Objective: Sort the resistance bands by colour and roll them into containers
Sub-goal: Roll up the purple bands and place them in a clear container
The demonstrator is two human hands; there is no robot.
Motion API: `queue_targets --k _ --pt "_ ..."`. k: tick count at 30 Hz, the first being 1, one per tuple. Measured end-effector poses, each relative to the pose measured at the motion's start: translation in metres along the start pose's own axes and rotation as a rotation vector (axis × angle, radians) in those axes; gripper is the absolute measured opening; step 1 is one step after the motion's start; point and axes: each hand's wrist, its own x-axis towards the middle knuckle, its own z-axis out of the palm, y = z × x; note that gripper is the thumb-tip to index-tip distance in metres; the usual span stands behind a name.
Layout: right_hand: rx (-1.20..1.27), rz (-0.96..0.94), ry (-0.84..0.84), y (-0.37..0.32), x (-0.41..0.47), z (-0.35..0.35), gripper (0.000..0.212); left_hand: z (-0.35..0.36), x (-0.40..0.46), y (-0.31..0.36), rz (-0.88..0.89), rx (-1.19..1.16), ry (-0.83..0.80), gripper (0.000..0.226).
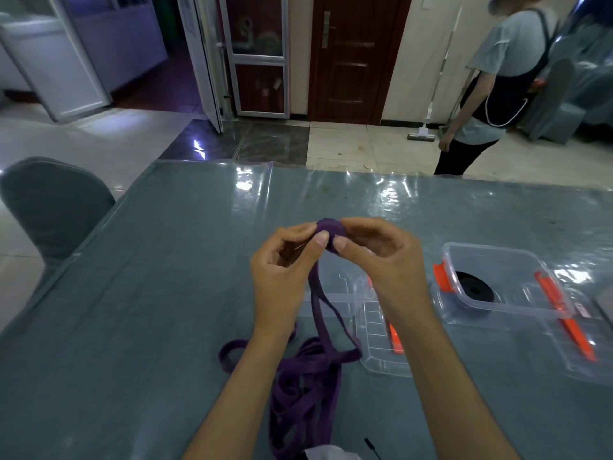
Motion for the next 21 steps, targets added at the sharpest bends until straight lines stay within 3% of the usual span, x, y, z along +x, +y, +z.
queue_targets --k 6,13,17,21 --pt "0.102 0.067 -0.033 0.002 0.000 -0.004 0.012 -0.005 0.011 0.007 -0.036 0.069 -0.137 0.022" --pt "0.005 -0.008 -0.035 -0.009 0.008 -0.007 0.029 -0.007 0.011 0.013 -0.013 0.124 -0.196 0.029" --pt "0.130 0.046 -0.046 -0.006 0.004 -0.002 0.012 -0.012 0.021 0.019 0.008 0.130 -0.267 0.029" --pt "0.104 0.048 -0.059 -0.015 0.011 -0.006 0.013 -0.009 0.021 0.029 0.031 0.157 -0.225 0.026"
